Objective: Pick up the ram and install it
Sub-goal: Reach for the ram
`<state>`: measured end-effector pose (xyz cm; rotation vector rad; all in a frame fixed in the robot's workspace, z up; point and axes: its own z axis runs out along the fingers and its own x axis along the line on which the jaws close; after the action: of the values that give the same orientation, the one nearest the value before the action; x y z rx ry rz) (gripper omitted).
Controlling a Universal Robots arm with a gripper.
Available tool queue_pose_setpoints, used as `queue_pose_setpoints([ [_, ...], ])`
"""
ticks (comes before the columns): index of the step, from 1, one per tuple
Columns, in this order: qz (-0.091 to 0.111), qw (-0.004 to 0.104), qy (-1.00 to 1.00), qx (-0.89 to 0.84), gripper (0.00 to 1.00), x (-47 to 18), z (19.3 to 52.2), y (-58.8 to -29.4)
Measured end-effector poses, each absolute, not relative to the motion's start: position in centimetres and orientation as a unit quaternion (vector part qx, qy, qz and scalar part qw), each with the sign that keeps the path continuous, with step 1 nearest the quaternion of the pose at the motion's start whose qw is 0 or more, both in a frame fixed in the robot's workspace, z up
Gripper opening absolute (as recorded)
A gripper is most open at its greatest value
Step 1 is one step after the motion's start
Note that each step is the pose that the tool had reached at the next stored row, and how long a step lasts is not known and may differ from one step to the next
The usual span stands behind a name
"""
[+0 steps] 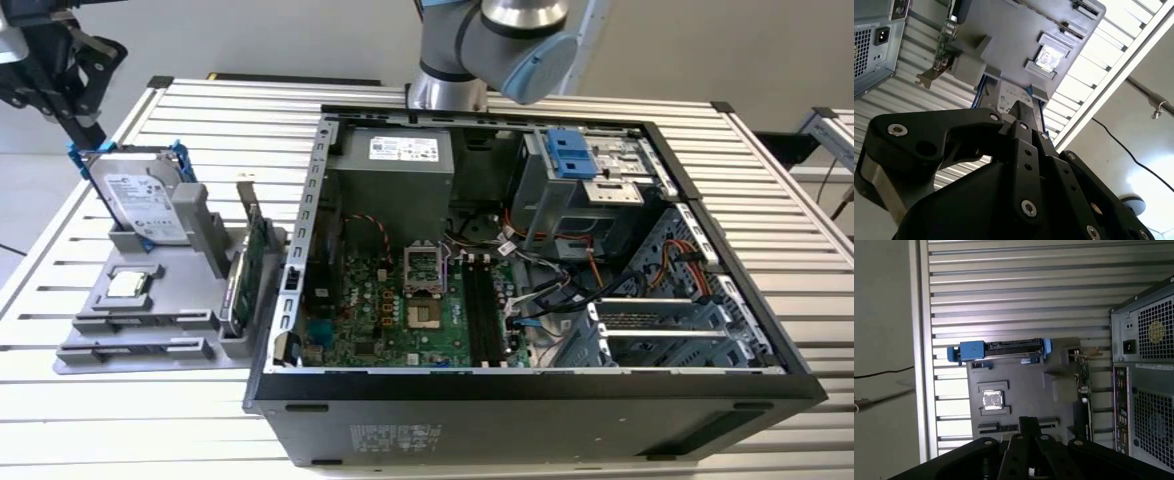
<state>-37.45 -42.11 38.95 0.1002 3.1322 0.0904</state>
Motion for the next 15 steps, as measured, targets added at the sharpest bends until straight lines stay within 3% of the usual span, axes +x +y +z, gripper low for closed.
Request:
queue_pose_setpoints([
  [15, 0.029, 0.002, 1.0, 0.012, 0.0, -37.45, 38.9, -43.25],
])
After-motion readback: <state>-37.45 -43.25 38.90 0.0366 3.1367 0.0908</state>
